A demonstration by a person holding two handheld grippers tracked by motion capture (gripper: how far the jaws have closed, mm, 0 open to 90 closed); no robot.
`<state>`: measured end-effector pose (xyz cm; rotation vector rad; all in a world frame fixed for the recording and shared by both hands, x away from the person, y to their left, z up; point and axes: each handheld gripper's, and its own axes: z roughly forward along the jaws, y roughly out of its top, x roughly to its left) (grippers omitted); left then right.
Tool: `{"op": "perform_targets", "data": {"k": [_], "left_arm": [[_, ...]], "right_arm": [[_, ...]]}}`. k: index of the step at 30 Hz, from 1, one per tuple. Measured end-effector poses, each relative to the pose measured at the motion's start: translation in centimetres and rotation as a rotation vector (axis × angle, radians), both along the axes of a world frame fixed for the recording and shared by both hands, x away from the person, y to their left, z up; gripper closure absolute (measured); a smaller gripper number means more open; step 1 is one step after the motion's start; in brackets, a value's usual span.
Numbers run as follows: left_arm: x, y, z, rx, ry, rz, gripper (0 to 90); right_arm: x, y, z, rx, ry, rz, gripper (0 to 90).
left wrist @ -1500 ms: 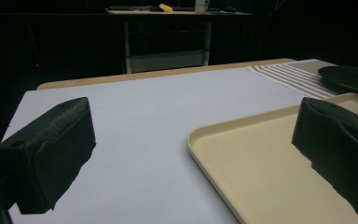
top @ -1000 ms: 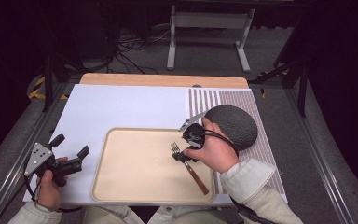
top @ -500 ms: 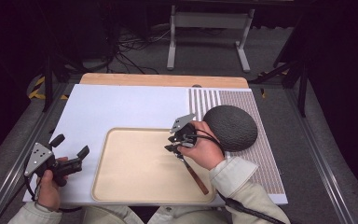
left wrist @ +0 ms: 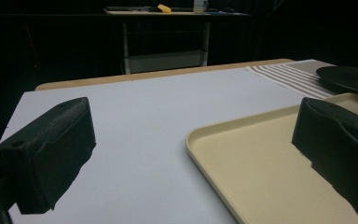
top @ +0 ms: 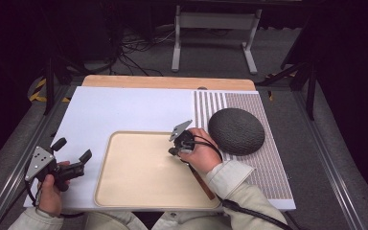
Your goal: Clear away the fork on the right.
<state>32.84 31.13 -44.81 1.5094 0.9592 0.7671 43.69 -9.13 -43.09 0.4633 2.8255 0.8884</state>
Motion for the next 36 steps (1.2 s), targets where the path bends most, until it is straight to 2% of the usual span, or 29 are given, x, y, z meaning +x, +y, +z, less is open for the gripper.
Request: {"op": "perform_targets", "data": {"k": [9, 13, 24, 27, 36], "left_arm": [[0.0, 0.0, 0.0, 0.000, 0.000, 0.000, 0.0], [0.0, 0.0, 0.0, 0.000, -0.001, 0.000, 0.0], [0.0, 0.0, 0.0, 0.000, 0.001, 0.001, 0.0], [0.0, 0.0, 0.0, 0.000, 0.001, 0.002, 0.0], [0.0, 0.0, 0.0, 0.001, 0.001, 0.001, 0.0]], "right_arm": [[0.0, 0.1, -0.2, -0.010, 0.003, -0.003, 90.0], [0.1, 0.0, -0.2, -0.028, -0.011, -0.005, 90.0], [0.8, -1.7, -0.2, -0.098, -0.030, -0.079, 90.0], [0.9, -2.1, -0.2, -0.107, -0.032, -0.086, 90.0], [1.4, -3.5, 0.1, -0.143, -0.037, -0.157, 90.0]]}}
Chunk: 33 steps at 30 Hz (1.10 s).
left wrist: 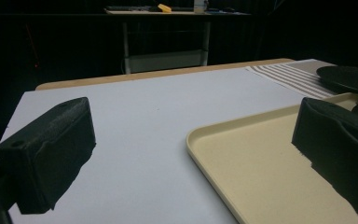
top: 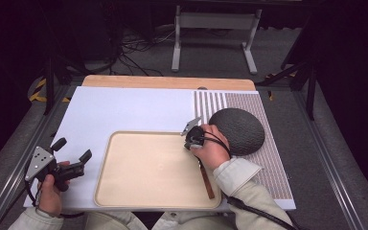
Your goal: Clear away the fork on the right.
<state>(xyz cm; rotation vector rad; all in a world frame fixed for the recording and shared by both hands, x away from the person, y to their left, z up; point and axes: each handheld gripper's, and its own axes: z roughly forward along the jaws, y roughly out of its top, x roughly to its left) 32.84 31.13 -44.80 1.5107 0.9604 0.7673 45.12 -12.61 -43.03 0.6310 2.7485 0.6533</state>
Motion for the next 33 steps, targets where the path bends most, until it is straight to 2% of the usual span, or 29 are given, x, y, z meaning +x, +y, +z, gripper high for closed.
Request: {"op": "perform_targets", "data": {"k": [5, 15, 27, 33], "left_arm": [[0.0, 0.0, 0.0, 0.001, 0.000, 0.000, 0.0], [0.0, 0.0, 0.0, 0.002, 0.003, 0.000, 0.0], [0.0, -0.1, -0.1, 0.001, 0.005, 0.002, 0.0], [0.0, -0.1, -0.1, 0.002, 0.007, 0.001, 0.0]], "right_arm": [[0.2, -0.6, 0.1, -0.005, -0.012, -0.024, 90.0], [0.6, -2.3, 0.1, -0.010, -0.008, -0.091, 90.0], [0.7, -3.3, 0.3, -0.019, -0.005, -0.119, 90.0], [0.7, -3.5, 0.5, -0.003, -0.004, -0.126, 90.0]]}}
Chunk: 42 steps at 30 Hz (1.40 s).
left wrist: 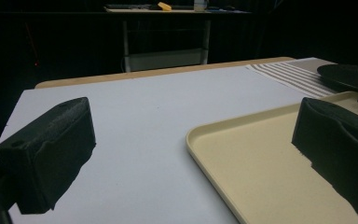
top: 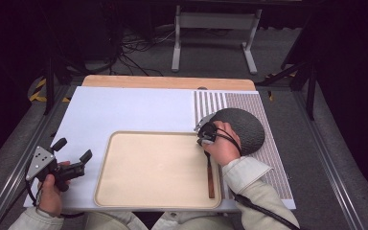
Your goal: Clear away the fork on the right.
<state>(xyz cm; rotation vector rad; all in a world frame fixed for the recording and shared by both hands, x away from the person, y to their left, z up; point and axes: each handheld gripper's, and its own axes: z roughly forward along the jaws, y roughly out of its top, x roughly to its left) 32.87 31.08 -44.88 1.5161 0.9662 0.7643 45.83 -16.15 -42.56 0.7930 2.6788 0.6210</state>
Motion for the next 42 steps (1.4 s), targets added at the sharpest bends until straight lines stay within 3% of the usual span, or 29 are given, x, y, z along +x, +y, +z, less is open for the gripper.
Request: {"op": "perform_targets", "data": {"k": [4, 7, 8, 9, 10, 11, 13, 16, 26, 30, 35, 42], "left_arm": [[0.0, 0.0, 0.0, 0.001, 0.000, -0.001, 0.0], [0.0, -0.1, 0.0, -0.001, -0.001, 0.001, 0.0], [0.0, 0.0, 0.0, 0.001, 0.003, -0.001, 0.0], [0.1, -0.1, 0.0, -0.005, 0.000, 0.002, 0.0], [0.1, 0.0, 0.1, -0.001, 0.000, -0.002, 0.0], [0.1, -0.1, 0.0, -0.005, -0.003, 0.000, 0.0], [0.2, -0.2, 0.0, 0.000, -0.002, -0.006, 0.0], [0.2, -0.1, 0.1, -0.003, -0.001, -0.004, 0.0], [0.1, -0.2, 0.1, -0.005, -0.001, -0.001, 0.0], [0.1, -0.2, 0.1, 0.000, -0.002, -0.004, 0.0], [0.1, -0.2, 0.1, -0.001, -0.002, -0.003, 0.0], [0.0, -0.2, 0.1, -0.003, 0.001, 0.002, 0.0]], "right_arm": [[-0.3, 0.0, 0.7, 0.026, -0.018, 0.010, 88.2], [-0.7, 0.0, 1.7, 0.059, -0.044, 0.036, 73.3], [-0.7, 0.0, 1.7, 0.059, -0.044, 0.036, 73.3], [-1.0, 0.0, 2.2, 0.080, -0.067, 0.040, 61.1], [-1.0, 0.0, 2.2, 0.080, -0.067, 0.040, 61.1], [-1.1, 0.0, 2.6, 0.105, -0.075, 0.059, 48.9], [-1.4, -0.1, 3.0, 0.147, -0.079, 0.058, 34.0], [-1.9, -0.3, 3.7, 0.188, -0.119, 0.066, 19.7], [-3.5, -1.6, 5.8, 0.272, -0.169, 0.102, 16.6], [-4.5, -2.8, 6.6, 0.320, -0.209, 0.103, 15.5], [-5.4, -4.1, 6.9, 0.354, -0.235, 0.093, 15.4], [-6.8, -6.7, 6.8, 0.446, -0.290, 0.081, 14.4]]}}
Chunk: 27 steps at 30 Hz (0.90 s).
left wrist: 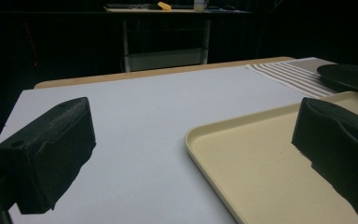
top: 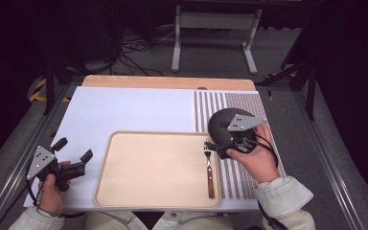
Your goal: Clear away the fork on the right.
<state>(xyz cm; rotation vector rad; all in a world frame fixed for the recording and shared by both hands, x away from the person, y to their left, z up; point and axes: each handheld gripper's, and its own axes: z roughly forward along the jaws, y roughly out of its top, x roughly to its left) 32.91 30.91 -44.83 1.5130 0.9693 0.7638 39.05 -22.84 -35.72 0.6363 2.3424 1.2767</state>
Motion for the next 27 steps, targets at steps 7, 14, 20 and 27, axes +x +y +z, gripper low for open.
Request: {"op": "perform_targets", "data": {"k": [7, 14, 20, 27], "left_arm": [[0.0, 0.0, 0.0, 0.003, 0.000, -0.001, 0.0], [0.0, 0.0, 0.0, 0.003, 0.000, 0.000, 0.0], [-0.1, 0.1, 0.1, -0.001, 0.001, 0.003, 0.0], [-0.2, 0.1, 0.1, -0.004, -0.003, 0.003, 0.0]], "right_arm": [[-1.2, -2.7, -0.8, 0.092, -0.043, -0.018, 14.1], [-2.4, -5.1, -2.7, 0.226, -0.093, -0.027, 13.3], [-3.0, -6.4, -3.9, 0.275, -0.115, -0.053, 13.2], [-3.5, -8.1, -5.2, 0.312, -0.132, -0.102, 13.2]]}}
